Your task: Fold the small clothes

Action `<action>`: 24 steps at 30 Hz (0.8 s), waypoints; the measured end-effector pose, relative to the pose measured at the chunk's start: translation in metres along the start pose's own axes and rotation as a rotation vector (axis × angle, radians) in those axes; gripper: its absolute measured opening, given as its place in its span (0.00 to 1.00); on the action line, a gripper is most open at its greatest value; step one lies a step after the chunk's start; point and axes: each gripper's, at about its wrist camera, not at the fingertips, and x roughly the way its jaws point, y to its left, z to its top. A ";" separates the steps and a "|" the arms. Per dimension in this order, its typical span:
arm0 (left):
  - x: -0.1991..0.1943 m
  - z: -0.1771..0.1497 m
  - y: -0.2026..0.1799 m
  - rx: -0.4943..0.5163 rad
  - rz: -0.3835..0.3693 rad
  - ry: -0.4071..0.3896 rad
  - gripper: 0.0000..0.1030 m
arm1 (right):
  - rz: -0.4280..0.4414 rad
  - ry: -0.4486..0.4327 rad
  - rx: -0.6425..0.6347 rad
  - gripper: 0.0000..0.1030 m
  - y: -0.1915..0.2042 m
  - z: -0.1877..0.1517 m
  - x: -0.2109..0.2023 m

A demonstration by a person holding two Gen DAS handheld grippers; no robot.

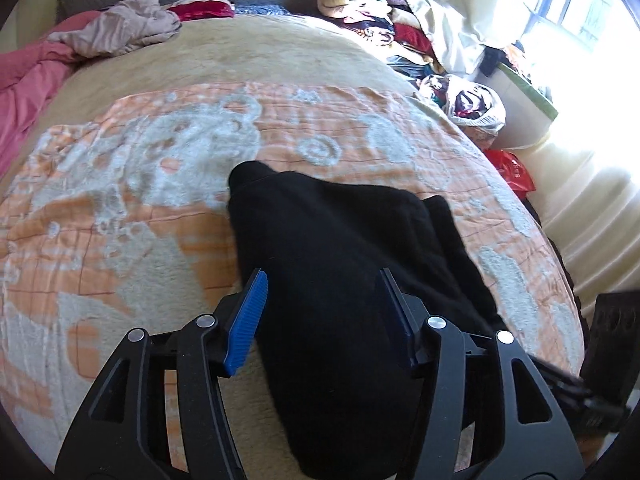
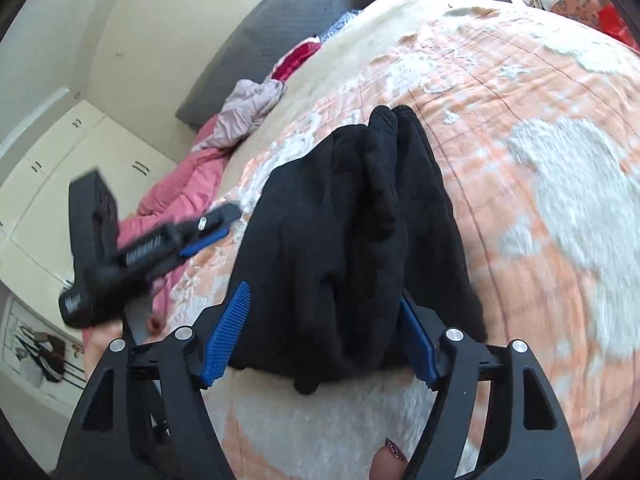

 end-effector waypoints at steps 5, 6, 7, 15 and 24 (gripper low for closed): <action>0.013 -0.017 0.009 0.017 0.011 0.021 0.51 | 0.042 0.061 0.027 0.61 -0.014 0.040 0.030; 0.014 -0.019 0.007 0.025 0.018 0.019 0.52 | 0.036 0.064 0.022 0.56 -0.015 0.044 0.034; 0.016 -0.019 0.003 0.037 0.024 0.017 0.52 | 0.034 0.072 0.014 0.54 -0.016 0.049 0.038; 0.023 -0.021 -0.013 0.082 0.047 0.004 0.57 | -0.041 0.071 -0.169 0.16 -0.007 0.062 0.054; 0.015 -0.022 -0.026 0.090 0.015 -0.001 0.59 | -0.180 0.022 -0.324 0.15 -0.008 0.066 0.050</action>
